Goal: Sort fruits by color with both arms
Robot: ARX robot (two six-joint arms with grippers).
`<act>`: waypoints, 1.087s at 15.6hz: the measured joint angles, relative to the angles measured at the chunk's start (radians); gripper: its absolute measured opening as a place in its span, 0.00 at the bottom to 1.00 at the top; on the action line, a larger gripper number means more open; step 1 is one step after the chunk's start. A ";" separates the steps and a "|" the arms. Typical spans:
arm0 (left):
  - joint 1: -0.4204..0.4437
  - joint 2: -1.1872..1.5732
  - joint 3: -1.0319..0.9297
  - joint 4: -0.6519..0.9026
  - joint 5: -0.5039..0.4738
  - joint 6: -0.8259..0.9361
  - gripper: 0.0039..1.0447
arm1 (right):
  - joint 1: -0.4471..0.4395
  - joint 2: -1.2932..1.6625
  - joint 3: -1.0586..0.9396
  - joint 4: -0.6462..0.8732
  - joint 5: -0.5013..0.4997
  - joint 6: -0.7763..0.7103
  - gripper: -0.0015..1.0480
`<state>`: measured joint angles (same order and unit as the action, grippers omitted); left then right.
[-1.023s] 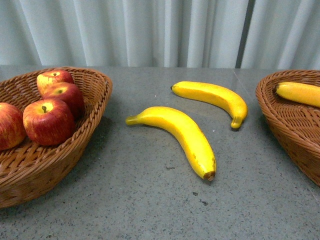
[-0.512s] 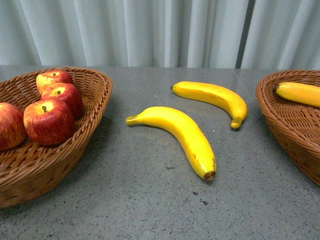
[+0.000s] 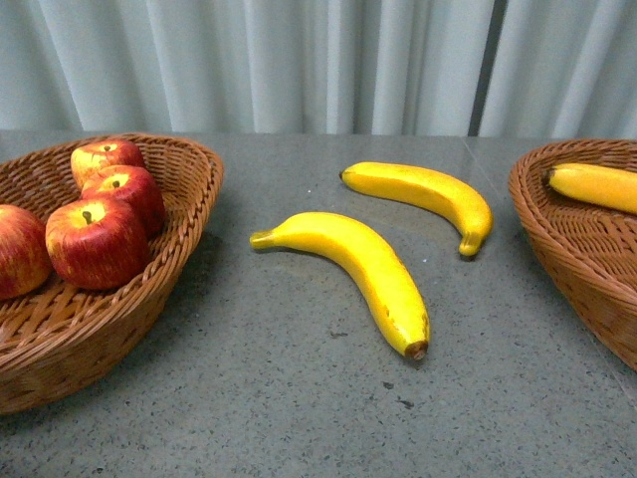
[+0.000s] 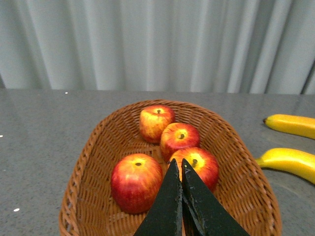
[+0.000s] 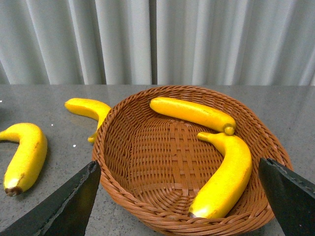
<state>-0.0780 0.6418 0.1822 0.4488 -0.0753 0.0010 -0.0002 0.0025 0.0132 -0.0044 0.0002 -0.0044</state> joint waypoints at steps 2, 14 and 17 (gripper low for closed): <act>0.085 -0.075 -0.048 -0.016 0.061 0.000 0.01 | 0.000 0.000 0.000 0.000 0.000 0.000 0.94; 0.075 -0.386 -0.168 -0.190 0.075 0.000 0.01 | 0.000 0.000 0.000 0.000 0.000 0.000 0.94; 0.075 -0.438 -0.168 -0.246 0.075 0.000 0.01 | 0.000 0.000 0.000 0.000 0.000 0.000 0.94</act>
<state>-0.0029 0.2035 0.0143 0.2028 -0.0002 0.0006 -0.0002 0.0025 0.0132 -0.0044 0.0002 -0.0040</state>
